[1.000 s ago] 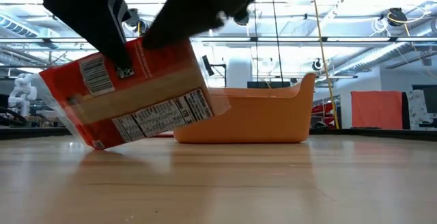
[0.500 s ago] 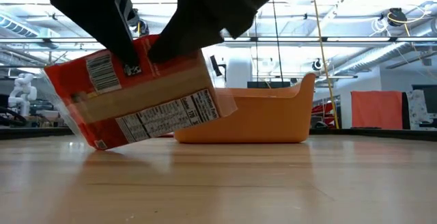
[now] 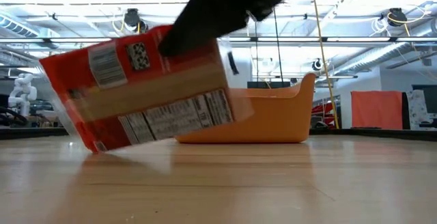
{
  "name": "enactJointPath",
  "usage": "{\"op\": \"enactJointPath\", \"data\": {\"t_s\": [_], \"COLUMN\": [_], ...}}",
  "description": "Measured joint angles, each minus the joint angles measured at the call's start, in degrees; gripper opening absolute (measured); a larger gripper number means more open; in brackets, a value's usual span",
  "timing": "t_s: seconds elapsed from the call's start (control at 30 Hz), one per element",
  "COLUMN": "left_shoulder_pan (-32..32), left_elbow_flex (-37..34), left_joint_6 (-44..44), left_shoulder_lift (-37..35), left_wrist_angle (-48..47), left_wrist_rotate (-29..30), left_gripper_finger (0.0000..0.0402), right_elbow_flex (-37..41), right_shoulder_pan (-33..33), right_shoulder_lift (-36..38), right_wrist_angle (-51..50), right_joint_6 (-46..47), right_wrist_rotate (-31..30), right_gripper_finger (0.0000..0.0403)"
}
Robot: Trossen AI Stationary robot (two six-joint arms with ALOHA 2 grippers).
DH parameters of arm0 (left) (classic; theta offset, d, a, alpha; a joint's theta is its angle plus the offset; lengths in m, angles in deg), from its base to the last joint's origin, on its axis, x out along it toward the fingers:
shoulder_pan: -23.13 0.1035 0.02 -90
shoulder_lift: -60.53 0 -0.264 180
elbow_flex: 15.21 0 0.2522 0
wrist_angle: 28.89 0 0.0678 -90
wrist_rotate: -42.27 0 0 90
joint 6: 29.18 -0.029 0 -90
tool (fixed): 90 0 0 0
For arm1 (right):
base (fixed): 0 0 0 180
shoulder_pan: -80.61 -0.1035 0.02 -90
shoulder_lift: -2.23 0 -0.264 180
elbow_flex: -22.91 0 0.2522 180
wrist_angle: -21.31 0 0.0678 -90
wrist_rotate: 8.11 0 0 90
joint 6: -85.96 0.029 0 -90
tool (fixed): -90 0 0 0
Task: Sort popcorn bags into baskets
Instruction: Put the red popcorn bag into the orange bin
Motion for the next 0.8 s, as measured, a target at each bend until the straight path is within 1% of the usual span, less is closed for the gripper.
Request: {"op": "enactJointPath", "data": {"t_s": [0.1,0.17,0.27,0.37,0.47,0.57,0.67,0.73,0.8], "left_shoulder_pan": [-3.3,-5.5,-7.5,-8.8,-9.7,-9.8,-9.6,-9.6,-9.3], "left_elbow_flex": [-0.4,-1.7,-4.2,-8.6,-13.7,-19.2,-23.9,-26.5,-28.4], "left_joint_6": [-1.7,-2.1,-0.5,2.3,4.2,3.4,0.6,-2.3,-4.7], "left_shoulder_lift": [-0.2,-0.1,0.3,0.4,0.4,0.5,0.5,0.5,0.5], "left_wrist_angle": [0.0,-0.1,1.4,4.4,10.1,18.2,27.1,32.5,36.3], "left_wrist_rotate": [7.5,11.4,14.7,15.0,14.8,13.1,12.9,12.9,12.9], "left_gripper_finger": [0.0177,0.0184,0.0195,0.0212,0.0234,0.0258,0.0277,0.0279,0.0262], "right_elbow_flex": [0.0,0.0,0.0,0.0,0.0,0.0,0.0,0.0,0.0], "right_shoulder_pan": [-0.7,-1.1,-1.9,-2.7,-3.0,-3.0,-3.0,-2.9,-2.6], "right_shoulder_lift": [0.0,0.2,0.2,0.2,0.2,0.2,0.2,0.2,0.2], "right_wrist_angle": [-0.8,-0.9,-0.7,-0.5,-0.5,-0.4,0.6,1.2,2.2], "right_joint_6": [2.6,3.7,3.8,3.6,4.8,6.1,6.5,6.5,6.5], "right_wrist_rotate": [-0.1,-0.1,0.0,0.1,0.1,0.0,0.1,0.1,0.1], "right_gripper_finger": [0.0012,0.0013,0.0013,0.0013,0.0013,0.0013,0.0013,0.0013,0.0013]}}
